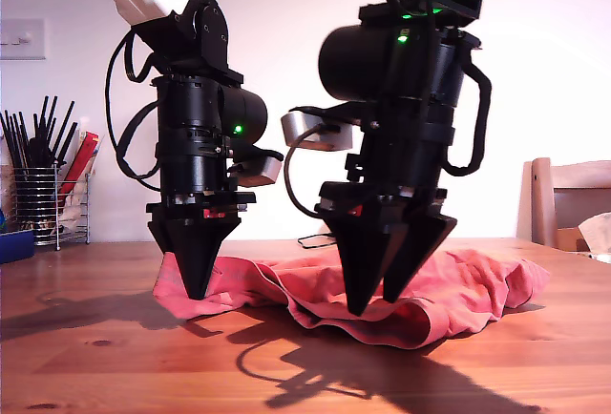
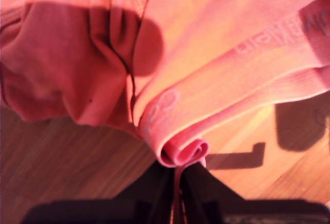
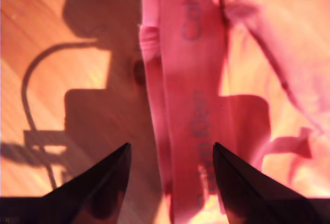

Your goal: Fold the underwear in front of you. After folding it, place it to the left side.

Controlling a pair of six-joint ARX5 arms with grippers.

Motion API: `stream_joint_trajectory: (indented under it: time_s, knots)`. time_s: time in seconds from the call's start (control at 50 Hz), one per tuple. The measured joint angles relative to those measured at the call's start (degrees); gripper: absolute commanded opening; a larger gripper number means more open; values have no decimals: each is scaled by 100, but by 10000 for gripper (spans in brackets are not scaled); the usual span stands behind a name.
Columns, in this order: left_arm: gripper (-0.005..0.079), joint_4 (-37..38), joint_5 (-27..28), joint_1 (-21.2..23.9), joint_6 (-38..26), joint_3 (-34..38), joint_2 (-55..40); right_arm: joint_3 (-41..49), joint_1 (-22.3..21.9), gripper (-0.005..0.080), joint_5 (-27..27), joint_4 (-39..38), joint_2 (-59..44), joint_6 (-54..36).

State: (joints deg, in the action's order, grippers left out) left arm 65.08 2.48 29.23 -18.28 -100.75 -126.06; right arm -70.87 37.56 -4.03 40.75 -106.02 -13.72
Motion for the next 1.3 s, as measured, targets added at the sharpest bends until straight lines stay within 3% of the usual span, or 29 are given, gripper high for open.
stream_joint_trajectory:
  time_s: [0.28, 0.64, 0.88, 1.1, 1.3]
  knots:
    - [-21, -17, 0, 0, -2, 0, 0, -55, 77, 464, 24, 17, -341, 22]
    - [-21, -15, 0, 0, -2, 0, 0, -57, 155, 480, 542, -85, -411, 17]
    - [-21, 0, 2, 0, -2, 0, 0, -116, 173, 472, 597, -50, -452, 20]
    - [-21, 2, 4, 0, -2, 0, 0, -116, 267, 309, 667, -66, -457, -85]
    - [-21, 81, 4, 0, -2, 0, 0, -116, 275, 270, 752, -63, -459, -140]
